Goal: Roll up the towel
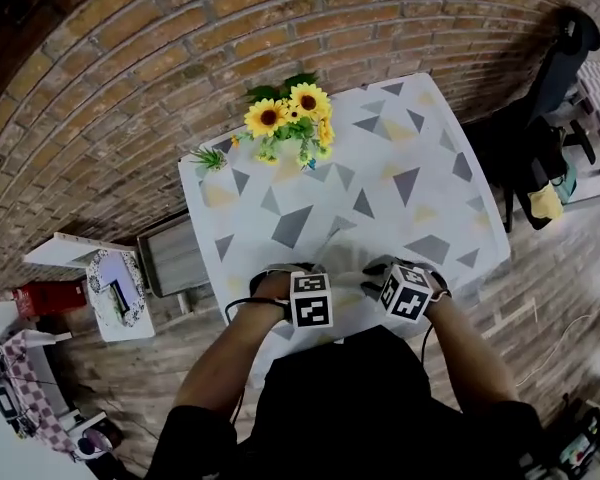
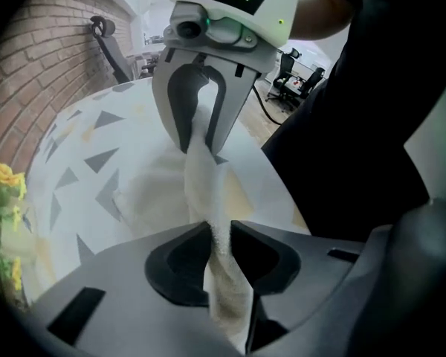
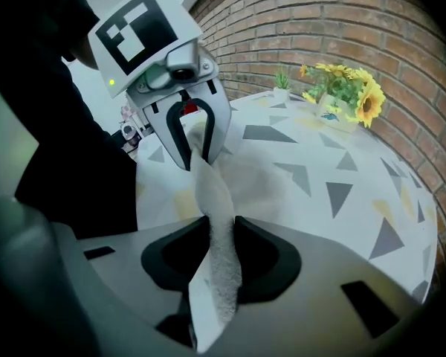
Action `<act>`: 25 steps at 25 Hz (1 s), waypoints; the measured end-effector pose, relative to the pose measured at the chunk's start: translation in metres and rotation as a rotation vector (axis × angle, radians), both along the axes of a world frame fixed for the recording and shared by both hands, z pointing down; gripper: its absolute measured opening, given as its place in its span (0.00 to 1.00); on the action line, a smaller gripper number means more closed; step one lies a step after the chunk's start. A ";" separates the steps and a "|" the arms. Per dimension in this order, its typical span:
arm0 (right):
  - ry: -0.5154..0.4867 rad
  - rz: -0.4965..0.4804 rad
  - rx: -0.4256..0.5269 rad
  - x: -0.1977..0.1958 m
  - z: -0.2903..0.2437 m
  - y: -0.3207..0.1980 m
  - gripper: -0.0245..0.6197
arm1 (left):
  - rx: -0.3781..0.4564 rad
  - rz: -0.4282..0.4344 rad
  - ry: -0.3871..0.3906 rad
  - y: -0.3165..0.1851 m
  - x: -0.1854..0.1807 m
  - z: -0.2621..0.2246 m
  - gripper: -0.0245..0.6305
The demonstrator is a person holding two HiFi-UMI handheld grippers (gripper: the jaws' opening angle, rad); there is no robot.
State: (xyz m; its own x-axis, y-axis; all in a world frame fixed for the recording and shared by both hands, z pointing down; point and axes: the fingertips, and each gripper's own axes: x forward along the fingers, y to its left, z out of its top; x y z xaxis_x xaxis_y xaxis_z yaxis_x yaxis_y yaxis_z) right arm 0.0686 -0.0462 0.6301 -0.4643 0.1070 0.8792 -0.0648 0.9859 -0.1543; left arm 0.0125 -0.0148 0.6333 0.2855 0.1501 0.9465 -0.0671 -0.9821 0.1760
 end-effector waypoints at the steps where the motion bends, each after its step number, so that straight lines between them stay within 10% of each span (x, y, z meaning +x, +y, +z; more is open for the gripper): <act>1: 0.000 0.009 -0.012 -0.002 0.000 0.005 0.23 | -0.009 -0.015 0.010 0.006 -0.003 0.000 0.19; 16: 0.043 0.161 0.014 -0.013 0.006 -0.054 0.28 | 0.308 -0.053 -0.001 -0.034 -0.010 -0.018 0.37; 25: 0.003 0.311 0.210 -0.014 -0.018 -0.107 0.28 | 0.427 -0.095 -0.048 -0.074 -0.013 0.005 0.40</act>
